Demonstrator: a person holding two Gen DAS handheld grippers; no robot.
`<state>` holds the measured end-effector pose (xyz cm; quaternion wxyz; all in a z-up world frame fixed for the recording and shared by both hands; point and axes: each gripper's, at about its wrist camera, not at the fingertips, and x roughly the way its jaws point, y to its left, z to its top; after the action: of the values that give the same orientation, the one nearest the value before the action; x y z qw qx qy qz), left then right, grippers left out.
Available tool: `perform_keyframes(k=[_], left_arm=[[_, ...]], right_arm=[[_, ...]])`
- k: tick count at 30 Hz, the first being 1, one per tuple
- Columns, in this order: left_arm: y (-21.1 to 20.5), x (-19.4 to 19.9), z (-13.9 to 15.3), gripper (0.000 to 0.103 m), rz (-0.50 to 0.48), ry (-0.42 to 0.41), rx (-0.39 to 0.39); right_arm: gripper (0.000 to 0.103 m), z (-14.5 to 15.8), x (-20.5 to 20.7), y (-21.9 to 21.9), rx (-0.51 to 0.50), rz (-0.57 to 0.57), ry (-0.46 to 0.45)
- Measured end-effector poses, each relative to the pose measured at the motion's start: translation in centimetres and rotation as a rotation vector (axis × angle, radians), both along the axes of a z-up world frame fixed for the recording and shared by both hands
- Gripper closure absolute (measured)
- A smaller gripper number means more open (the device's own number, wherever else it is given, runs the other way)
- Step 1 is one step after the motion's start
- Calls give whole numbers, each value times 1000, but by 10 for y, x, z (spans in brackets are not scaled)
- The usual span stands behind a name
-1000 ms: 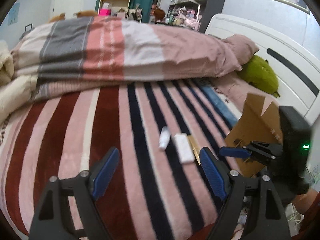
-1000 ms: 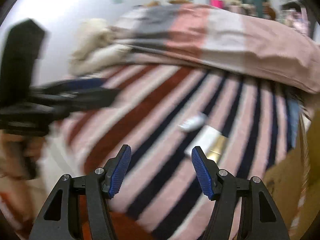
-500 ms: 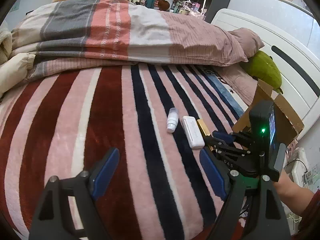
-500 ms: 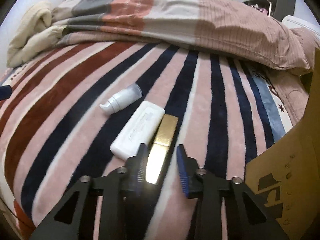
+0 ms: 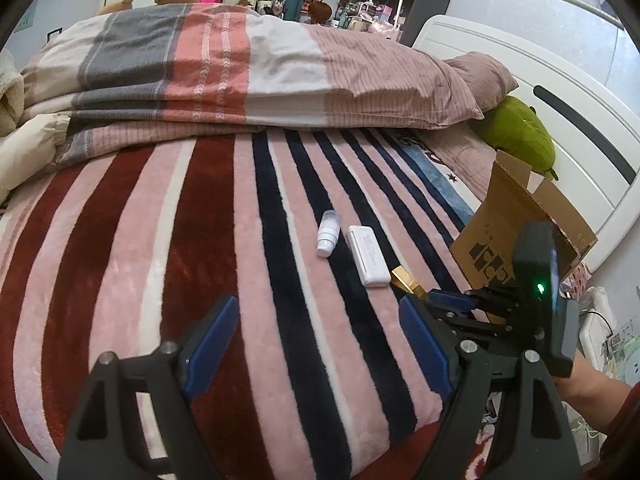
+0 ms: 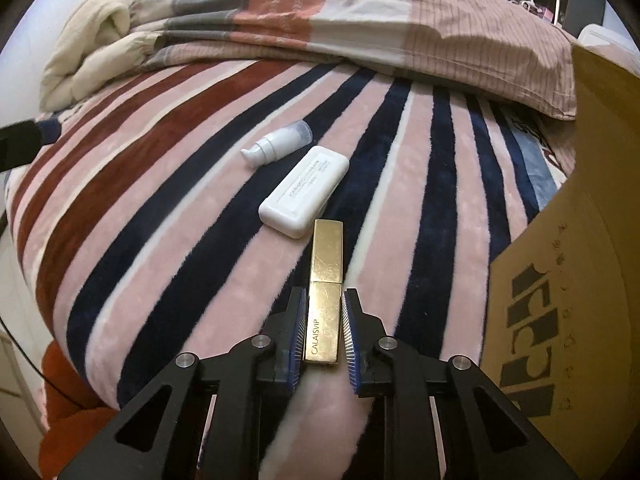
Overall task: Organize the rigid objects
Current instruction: 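Reach the right gripper to the gold tube and grasp it, then carry the gold tube into the cardboard box and open the right gripper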
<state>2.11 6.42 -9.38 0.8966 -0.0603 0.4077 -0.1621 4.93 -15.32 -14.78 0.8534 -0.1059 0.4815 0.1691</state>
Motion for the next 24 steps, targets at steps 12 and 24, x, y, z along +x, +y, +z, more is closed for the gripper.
perform_keyframes(k=[12, 24], left_arm=[[-15, 0, 11, 23, -60, -10, -65], [-18, -1, 69, 54, -110, -96, -178]], right_arm=[[90, 14, 0, 4, 72, 48, -15], [90, 131, -43, 40, 306, 336, -170]])
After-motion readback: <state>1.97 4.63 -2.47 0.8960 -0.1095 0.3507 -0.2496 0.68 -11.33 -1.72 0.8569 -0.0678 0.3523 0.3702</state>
